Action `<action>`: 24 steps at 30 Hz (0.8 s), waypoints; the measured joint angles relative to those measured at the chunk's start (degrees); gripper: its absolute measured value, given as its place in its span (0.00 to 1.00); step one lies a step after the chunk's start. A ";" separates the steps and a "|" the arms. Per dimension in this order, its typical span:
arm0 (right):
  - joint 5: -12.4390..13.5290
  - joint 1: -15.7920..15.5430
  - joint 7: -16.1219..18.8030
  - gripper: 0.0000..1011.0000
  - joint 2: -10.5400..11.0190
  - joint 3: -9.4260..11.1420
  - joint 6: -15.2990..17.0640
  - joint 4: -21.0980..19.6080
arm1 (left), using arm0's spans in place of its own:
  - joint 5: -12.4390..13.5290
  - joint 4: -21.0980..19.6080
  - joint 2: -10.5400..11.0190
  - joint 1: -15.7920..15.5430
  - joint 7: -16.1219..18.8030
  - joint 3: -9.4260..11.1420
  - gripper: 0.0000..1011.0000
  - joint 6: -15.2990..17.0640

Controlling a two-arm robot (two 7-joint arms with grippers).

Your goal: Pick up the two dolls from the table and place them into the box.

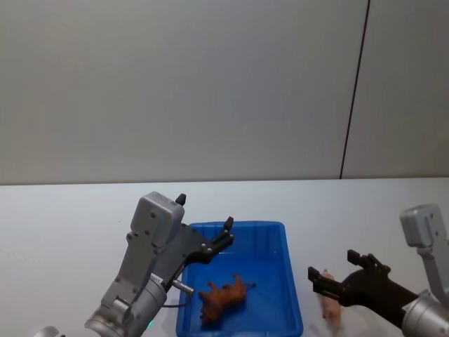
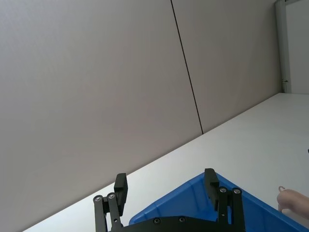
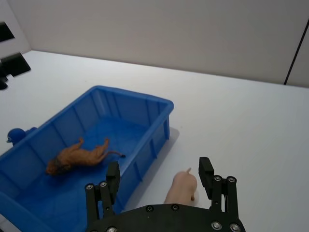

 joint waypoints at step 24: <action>-0.59 -0.09 -1.97 0.89 -0.56 -0.82 3.60 4.37 | 0.00 0.00 0.00 0.00 0.00 0.00 0.99 0.00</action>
